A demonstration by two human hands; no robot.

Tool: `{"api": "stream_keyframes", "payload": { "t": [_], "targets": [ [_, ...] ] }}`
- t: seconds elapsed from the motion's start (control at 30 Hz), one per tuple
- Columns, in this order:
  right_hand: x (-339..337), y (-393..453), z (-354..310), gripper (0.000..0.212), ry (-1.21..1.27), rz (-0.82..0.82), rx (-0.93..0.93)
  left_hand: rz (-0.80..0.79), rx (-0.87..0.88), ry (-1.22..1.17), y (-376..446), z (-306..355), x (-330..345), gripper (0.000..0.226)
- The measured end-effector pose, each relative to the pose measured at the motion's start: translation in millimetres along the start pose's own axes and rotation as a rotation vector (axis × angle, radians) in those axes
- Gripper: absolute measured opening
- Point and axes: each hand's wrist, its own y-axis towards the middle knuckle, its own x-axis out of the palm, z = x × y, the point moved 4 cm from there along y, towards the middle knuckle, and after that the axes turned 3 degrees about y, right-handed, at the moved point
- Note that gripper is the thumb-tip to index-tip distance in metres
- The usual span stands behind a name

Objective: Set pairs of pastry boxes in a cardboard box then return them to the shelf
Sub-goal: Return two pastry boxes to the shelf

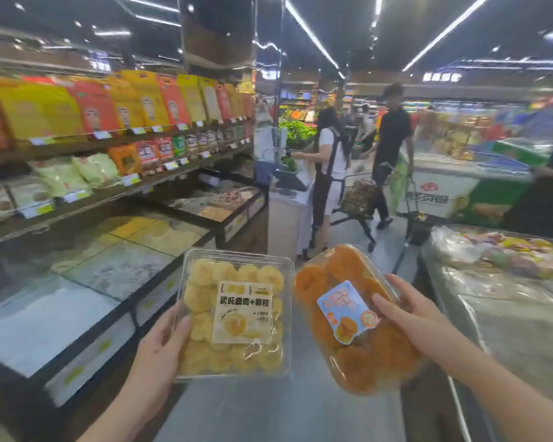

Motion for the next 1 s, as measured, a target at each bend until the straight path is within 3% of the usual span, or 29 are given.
{"api": "stream_keyframes", "payload": {
  "t": [0.03, 0.1, 0.2, 0.3, 0.53, 0.73, 0.87, 1.0],
  "targets": [
    [-21.0, -12.1, 5.2, 0.123, -0.010, 0.056, 0.003, -0.047, -0.001, 0.015, 6.2, -3.1, 20.9, 0.058],
    [-57.1, -39.3, 10.9, 0.120, -0.005, 0.163, 0.039, -0.129, 0.001, 0.027, 14.2, -5.2, 65.1, 0.044],
    [-105.3, -87.4, 20.2, 0.097, 0.050, 0.304, 0.119, -0.294, 0.003, 0.044, 22.7, -9.1, 132.1, 0.034],
    [-149.8, -139.0, 30.3, 0.103, -0.014, 0.486, 0.164, -0.430, 0.006, 0.043, 27.6, -16.8, 192.2, 0.033],
    [-205.6, -274.0, 50.8, 0.097, -0.079, 0.879, 0.258, -0.779, -0.001, 0.032, -11.3, -17.9, 323.2, 0.034],
    [-192.7, -395.6, 58.4, 0.083, -0.057, 1.149, 0.400, -1.023, -0.035, 0.023, -95.1, -15.8, 404.5, 0.029],
    [-178.7, -484.3, 68.6, 0.106, -0.062, 1.302, 0.455, -1.226, -0.075, 0.008, -183.0, -5.1, 442.3, 0.023],
    [-180.1, -564.8, 71.1, 0.080, -0.006, 1.415, 0.471, -1.376, 0.004, -0.008, -284.5, 17.6, 466.2, 0.030]
  ]
}}
